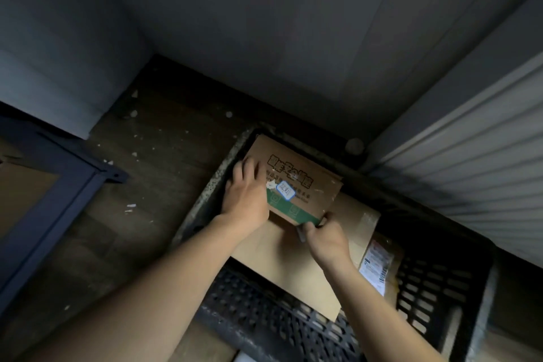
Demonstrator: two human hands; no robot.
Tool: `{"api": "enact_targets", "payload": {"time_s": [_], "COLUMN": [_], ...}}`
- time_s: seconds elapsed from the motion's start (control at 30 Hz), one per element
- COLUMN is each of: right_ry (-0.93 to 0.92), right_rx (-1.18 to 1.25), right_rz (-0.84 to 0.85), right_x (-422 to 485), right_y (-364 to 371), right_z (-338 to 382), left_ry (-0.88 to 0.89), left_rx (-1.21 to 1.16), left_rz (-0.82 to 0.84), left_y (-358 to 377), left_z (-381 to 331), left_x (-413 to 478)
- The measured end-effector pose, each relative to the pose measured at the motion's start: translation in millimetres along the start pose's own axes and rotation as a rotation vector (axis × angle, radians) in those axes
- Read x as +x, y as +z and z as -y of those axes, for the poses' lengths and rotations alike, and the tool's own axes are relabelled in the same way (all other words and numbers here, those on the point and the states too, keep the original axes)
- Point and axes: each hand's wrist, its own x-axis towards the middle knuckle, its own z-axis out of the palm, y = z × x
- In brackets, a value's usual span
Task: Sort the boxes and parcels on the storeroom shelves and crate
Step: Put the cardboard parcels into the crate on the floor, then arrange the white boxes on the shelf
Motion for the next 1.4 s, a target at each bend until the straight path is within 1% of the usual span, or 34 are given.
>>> {"api": "enact_targets", "payload": {"time_s": [0.1, 0.2, 0.27, 0.37, 0.47, 0.63, 0.7, 0.8, 1.03, 1.17, 1.4], "right_ry": [-0.031, -0.052, -0.087, -0.183, -0.296, -0.419, -0.476, -0.582, -0.839, -0.97, -1.17], "right_rx": [-0.098, -0.16, -0.177, -0.168, -0.118, -0.056, -0.031, -0.009, 0.045, 0.008, -0.006], "right_rz": [0.046, 0.039, 0.043, 0.063, 0.068, 0.105, 0.148, 0.217, 0.453, 0.643, 0.959], "right_x": [-7.1, -21.2, -36.8, -68.1, -112.6, -210.6, -263.6, -349.4, -557.1, -667.1, -862.5], "right_y": [-12.8, -30.5, -44.7, -68.0, -93.3, -135.0, -149.6, -169.9, -195.7, -186.0, -133.0], "right_z": [6.0, 23.1, 40.9, 73.8, 107.8, 167.6, 188.8, 218.2, 252.4, 254.0, 228.7], "left_ry": [0.013, -0.002, -0.009, -0.022, -0.071, -0.162, -0.194, -0.225, -0.456, -0.568, -0.733], "left_rx": [-0.023, -0.144, -0.209, -0.326, -0.476, -0.696, -0.757, -0.746, -0.849, -0.937, -0.939], "left_rz": [0.026, 0.079, 0.084, 0.043, -0.029, -0.138, -0.202, -0.322, -0.677, -0.874, -1.198], "left_y": [-5.8, -23.7, -42.1, -82.8, -135.6, -227.4, -267.7, -326.7, -427.3, -455.6, -463.3], "left_z": [-1.0, -6.5, -11.1, -16.3, -19.4, -19.6, -20.2, -22.9, -21.9, -6.8, 43.5], "left_x": [-3.0, -12.0, -22.8, -47.1, -86.7, -179.4, -230.1, -315.4, -528.4, -638.9, -833.0]}}
